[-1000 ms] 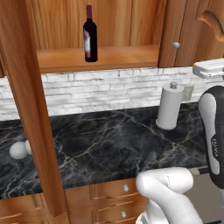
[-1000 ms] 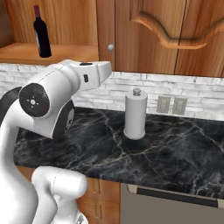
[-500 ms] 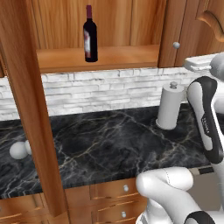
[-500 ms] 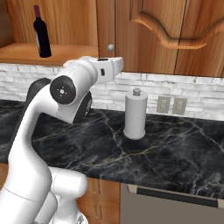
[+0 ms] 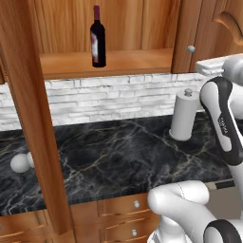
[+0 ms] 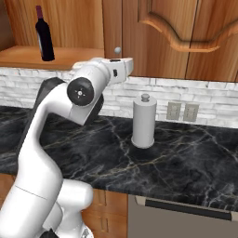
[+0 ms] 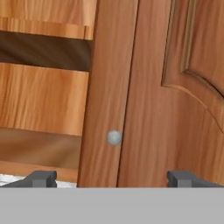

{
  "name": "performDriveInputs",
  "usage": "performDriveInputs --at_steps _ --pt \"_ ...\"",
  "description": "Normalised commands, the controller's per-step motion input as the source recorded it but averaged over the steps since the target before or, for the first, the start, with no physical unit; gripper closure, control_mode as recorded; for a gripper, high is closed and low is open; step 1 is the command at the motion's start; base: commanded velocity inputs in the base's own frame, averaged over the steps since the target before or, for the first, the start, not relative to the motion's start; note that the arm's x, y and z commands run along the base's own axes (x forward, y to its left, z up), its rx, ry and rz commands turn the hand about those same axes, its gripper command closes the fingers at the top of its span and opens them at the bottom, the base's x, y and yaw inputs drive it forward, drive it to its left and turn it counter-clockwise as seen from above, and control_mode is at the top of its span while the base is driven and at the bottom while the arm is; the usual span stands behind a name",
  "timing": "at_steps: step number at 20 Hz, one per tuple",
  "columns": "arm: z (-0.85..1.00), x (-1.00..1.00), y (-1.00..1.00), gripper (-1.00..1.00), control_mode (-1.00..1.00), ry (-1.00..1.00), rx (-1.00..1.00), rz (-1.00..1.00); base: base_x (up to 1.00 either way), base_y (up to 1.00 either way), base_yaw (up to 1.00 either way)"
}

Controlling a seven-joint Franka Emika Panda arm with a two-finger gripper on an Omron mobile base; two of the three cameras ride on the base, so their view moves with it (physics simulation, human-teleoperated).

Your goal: Open the cabinet directly in front. Then move the wine and the mug to the dining counter with the candle on it.

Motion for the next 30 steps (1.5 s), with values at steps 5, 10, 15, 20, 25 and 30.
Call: performDriveInputs --at_steps 5,10,15,20,25,30 --pt "0.0 0.6 0.0 -1.0 -1.0 0.0 0.0 0.01 0.0 0.0 0.0" --pt "0.0 0.66 -0.02 -1.0 -1.0 0.0 0.0 0.04 0.0 0.0 0.0" --pt "0.0 0.57 -0.1 -1.0 -1.0 0.0 0.0 0.07 0.0 0.0 0.0" --pt "0.0 0.57 -0.14 -1.0 -1.0 0.0 0.0 0.04 0.0 0.0 0.0" --pt "-0.05 0.8 -0.05 -1.0 -1.0 0.0 0.0 0.03 0.0 0.0 0.0" --pt "-0.19 0.91 -0.03 -1.0 -1.0 0.0 0.0 0.01 0.0 0.0 0.0"
